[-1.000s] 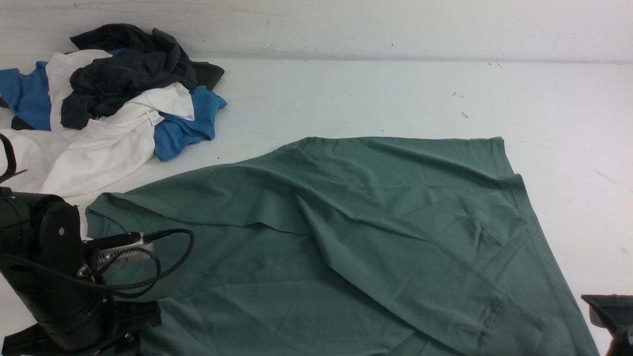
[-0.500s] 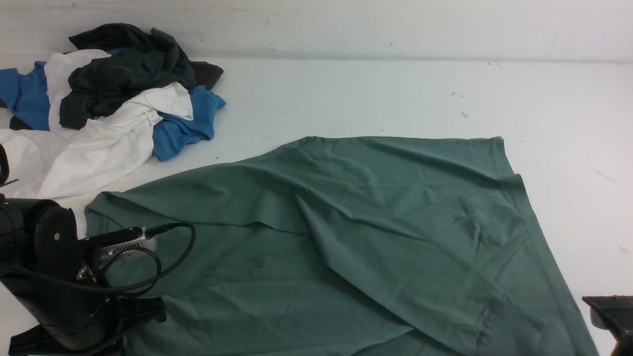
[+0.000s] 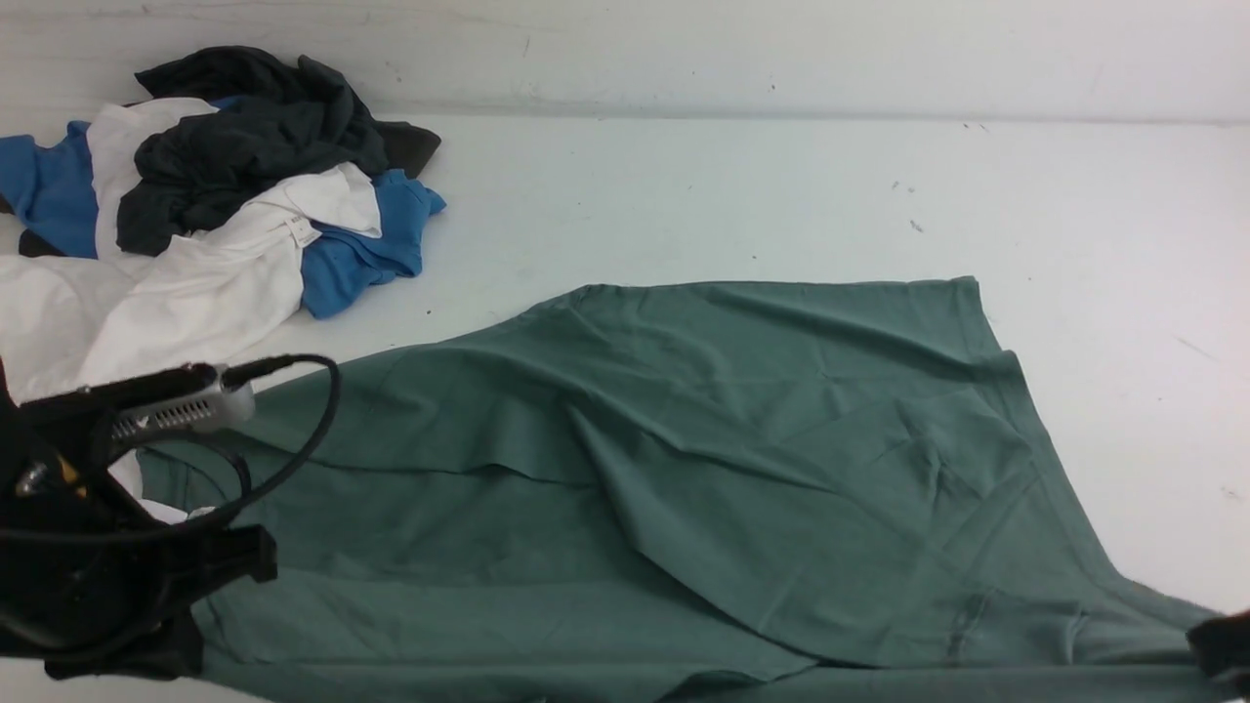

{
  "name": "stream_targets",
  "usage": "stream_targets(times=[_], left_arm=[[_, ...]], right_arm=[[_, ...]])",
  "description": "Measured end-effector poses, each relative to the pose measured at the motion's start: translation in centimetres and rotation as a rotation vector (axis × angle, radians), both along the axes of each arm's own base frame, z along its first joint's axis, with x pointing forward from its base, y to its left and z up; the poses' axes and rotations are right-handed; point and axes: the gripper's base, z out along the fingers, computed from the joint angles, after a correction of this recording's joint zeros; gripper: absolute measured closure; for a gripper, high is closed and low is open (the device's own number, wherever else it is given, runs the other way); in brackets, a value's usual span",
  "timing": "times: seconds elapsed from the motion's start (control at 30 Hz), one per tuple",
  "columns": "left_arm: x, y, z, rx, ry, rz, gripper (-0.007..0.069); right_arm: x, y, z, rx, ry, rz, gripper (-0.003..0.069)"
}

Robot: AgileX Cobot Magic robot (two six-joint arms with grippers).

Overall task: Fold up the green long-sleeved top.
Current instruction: Use both arms to drag the lower edge of the fabric forward and fold it over the upper edge

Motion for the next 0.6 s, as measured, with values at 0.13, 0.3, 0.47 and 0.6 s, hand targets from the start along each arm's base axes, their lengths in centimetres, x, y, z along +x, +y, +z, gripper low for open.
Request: stream_targets(times=[0.13, 0.3, 0.47, 0.6], left_arm=[[1.4, -0.3, 2.4, -0.014, -0.042, -0.007, 0.0615], [4.4, -0.7, 4.1, -0.01, -0.041, -0.074, 0.0615], [8.5, -0.5, 4.0, -0.016, -0.033, -0.072, 0.0615], [12.0, 0.7, 3.4, -0.047, -0.023, -0.018, 0.0615]], right_arm=[[1.9, 0.1, 2.4, -0.003, -0.069, -0.015, 0.0611], [5.5, 0.7, 4.8, 0.009, -0.122, -0.023, 0.0611], [10.4, 1.4, 5.1, -0.001, -0.12, -0.015, 0.0611], [15.0, 1.9, 4.7, -0.016, -0.123, -0.012, 0.0611]])
